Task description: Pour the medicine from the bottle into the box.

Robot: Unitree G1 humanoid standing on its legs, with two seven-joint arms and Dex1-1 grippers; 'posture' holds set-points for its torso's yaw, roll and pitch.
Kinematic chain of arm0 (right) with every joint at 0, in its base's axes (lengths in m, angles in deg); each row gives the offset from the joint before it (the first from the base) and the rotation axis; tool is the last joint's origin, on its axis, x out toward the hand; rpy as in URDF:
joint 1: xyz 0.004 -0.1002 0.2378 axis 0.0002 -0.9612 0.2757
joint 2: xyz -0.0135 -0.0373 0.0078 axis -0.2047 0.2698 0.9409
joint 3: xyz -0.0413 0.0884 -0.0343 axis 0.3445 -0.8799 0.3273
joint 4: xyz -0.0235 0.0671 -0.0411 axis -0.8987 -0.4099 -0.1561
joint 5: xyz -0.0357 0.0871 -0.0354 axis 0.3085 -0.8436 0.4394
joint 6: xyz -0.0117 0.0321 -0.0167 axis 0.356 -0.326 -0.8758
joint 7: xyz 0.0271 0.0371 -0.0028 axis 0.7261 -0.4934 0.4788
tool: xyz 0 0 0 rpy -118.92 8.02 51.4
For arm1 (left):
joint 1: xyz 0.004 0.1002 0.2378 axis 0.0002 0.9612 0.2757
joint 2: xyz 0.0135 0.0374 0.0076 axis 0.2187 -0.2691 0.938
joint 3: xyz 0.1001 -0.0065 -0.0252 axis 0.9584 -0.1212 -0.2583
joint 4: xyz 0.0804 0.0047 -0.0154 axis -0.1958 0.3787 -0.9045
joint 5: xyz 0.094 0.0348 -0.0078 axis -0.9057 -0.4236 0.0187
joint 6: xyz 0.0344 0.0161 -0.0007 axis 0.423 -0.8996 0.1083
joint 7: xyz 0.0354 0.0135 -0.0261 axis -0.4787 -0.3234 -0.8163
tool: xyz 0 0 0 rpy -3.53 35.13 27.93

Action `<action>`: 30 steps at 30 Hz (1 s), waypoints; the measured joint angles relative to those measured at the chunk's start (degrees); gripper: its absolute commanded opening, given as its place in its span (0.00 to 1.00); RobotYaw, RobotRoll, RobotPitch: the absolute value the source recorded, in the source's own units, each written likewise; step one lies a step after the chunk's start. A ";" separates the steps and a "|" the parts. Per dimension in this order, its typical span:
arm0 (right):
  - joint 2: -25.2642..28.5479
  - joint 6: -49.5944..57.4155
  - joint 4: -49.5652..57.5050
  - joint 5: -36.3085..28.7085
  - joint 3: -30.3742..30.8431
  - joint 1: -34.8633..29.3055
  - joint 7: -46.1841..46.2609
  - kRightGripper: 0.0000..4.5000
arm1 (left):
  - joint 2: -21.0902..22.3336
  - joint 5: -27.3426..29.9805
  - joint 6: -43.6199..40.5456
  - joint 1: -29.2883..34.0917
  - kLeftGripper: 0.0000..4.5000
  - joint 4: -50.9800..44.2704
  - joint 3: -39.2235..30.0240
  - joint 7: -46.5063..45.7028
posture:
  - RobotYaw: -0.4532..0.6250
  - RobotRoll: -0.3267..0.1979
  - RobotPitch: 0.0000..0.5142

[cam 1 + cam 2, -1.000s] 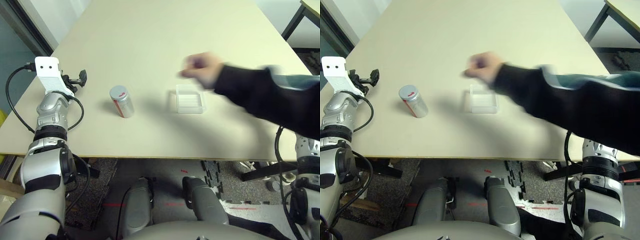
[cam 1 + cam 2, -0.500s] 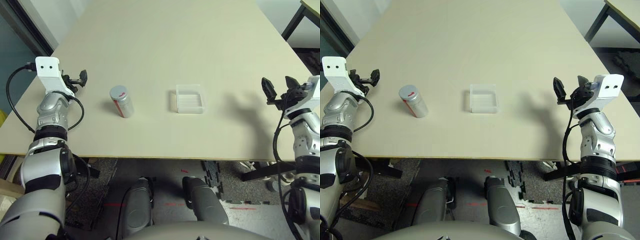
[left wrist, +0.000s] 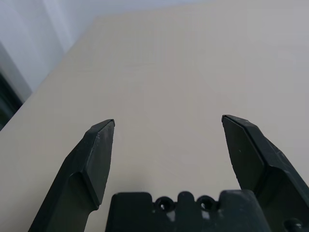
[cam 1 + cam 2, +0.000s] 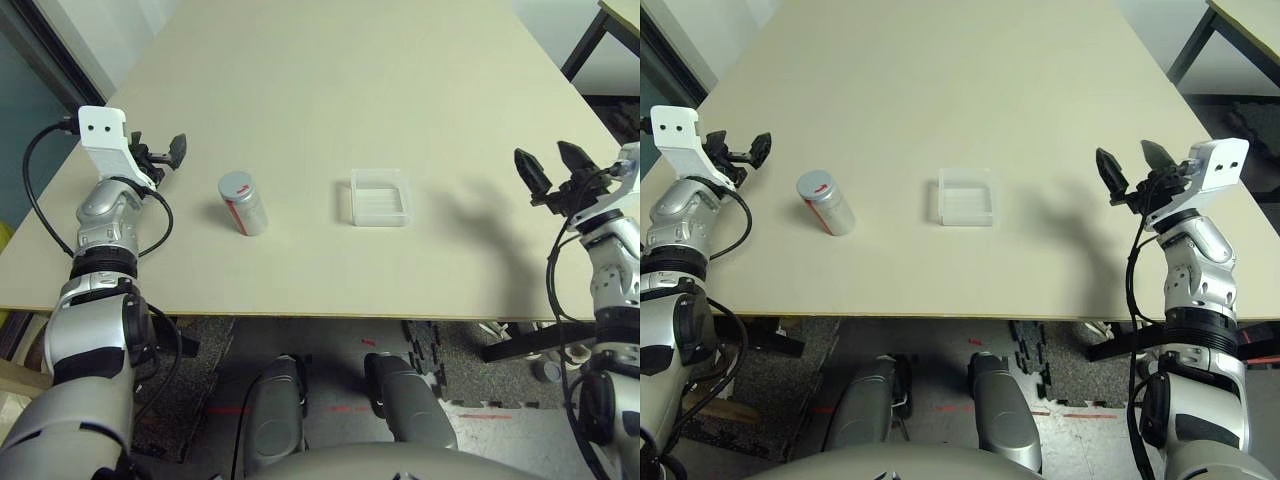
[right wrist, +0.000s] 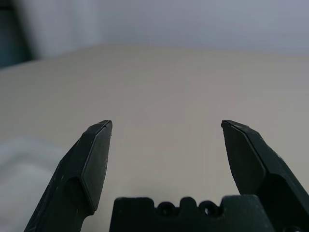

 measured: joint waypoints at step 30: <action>1.32 6.82 14.40 -1.16 16.57 -4.25 -23.79 1.00 | 0.82 19.40 -25.01 26.20 0.99 -46.46 -7.97 11.27 | 0.39 0.62 0.31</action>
